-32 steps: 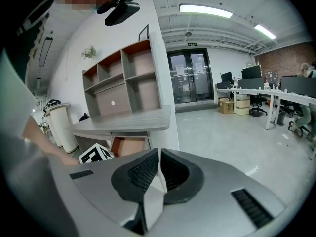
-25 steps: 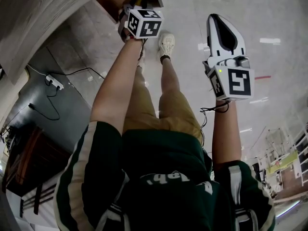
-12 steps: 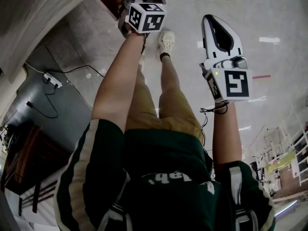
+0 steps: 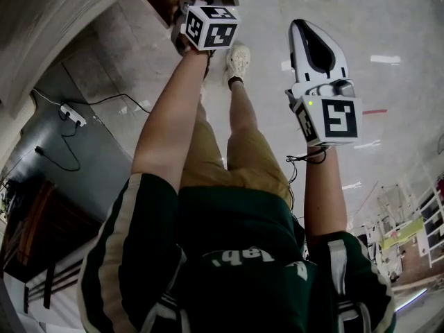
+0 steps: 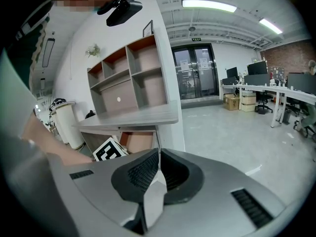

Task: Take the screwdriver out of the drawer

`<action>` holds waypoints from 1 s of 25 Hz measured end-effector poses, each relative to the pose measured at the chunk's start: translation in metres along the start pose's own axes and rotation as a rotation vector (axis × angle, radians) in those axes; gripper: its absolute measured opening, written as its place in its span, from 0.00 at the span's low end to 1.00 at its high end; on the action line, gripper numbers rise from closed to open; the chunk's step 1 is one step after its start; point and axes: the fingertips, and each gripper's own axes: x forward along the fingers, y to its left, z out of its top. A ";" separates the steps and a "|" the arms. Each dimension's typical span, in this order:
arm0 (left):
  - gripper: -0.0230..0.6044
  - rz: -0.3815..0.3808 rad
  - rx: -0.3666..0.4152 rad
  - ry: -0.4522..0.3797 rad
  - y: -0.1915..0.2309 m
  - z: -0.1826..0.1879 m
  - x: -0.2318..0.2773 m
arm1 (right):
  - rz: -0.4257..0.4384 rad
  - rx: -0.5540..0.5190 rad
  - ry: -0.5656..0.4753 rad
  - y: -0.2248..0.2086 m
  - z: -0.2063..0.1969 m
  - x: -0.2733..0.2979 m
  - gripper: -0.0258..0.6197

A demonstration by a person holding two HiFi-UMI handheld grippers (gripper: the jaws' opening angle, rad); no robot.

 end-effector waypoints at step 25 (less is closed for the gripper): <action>0.17 -0.087 -0.073 -0.172 0.021 0.098 -0.212 | 0.045 -0.114 -0.020 0.064 0.138 -0.064 0.10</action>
